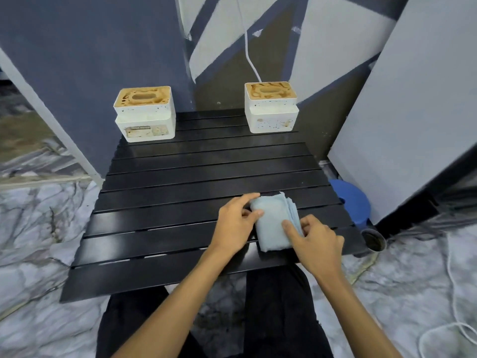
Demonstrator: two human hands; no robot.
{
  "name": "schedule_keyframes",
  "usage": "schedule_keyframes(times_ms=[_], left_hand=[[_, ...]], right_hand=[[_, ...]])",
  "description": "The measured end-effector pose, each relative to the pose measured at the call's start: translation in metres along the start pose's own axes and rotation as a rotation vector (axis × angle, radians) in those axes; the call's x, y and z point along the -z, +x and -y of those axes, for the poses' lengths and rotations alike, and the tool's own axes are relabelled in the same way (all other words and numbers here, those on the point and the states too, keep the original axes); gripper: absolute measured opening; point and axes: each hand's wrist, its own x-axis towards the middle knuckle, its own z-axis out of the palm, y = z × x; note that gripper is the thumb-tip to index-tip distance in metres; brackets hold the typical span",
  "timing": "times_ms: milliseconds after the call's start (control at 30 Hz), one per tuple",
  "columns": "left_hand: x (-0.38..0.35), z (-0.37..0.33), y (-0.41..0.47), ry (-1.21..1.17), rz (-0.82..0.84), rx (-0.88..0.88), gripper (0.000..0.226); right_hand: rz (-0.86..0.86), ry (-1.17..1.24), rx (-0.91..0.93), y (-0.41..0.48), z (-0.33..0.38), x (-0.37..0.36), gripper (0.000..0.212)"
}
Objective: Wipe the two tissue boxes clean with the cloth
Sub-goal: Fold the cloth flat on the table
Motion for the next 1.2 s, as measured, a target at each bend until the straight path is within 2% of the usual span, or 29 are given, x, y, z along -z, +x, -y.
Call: schedule_keyframes(times_ms=[133,233,367,533,700,867,1033,1200], left_hand=[[-0.031,-0.01,0.003,0.015,0.019,-0.113,0.035],[-0.043,-0.01,0.003,0.026,0.018,-0.138,0.032],[-0.039,-0.002,-0.001,0.099,0.016,-0.137,0.033],[-0.029,0.0,-0.004,0.163,0.072,-0.13,0.039],[-0.016,-0.006,-0.011,0.285,0.134,-0.117,0.045],[0.007,-0.014,-0.006,0.389,0.186,-0.086,0.052],[0.02,-0.027,0.025,0.447,0.232,-0.062,0.063],[0.018,-0.034,0.077,0.331,0.2,0.002,0.072]], right_hand=[[-0.086,-0.08,-0.004,-0.006,-0.024,0.01,0.036],[-0.125,-0.144,0.071,-0.006,-0.036,0.009,0.048],[-0.058,-0.172,0.231,-0.001,-0.04,0.005,0.051],[-0.033,-0.174,0.258,0.001,-0.038,0.006,0.06],[0.049,-0.143,0.218,0.003,-0.027,0.018,0.044],[0.06,-0.199,0.252,0.013,-0.006,0.03,0.051],[0.162,-0.053,0.312,0.054,0.011,0.029,0.061],[0.202,0.152,0.3,0.115,0.03,0.023,0.068]])
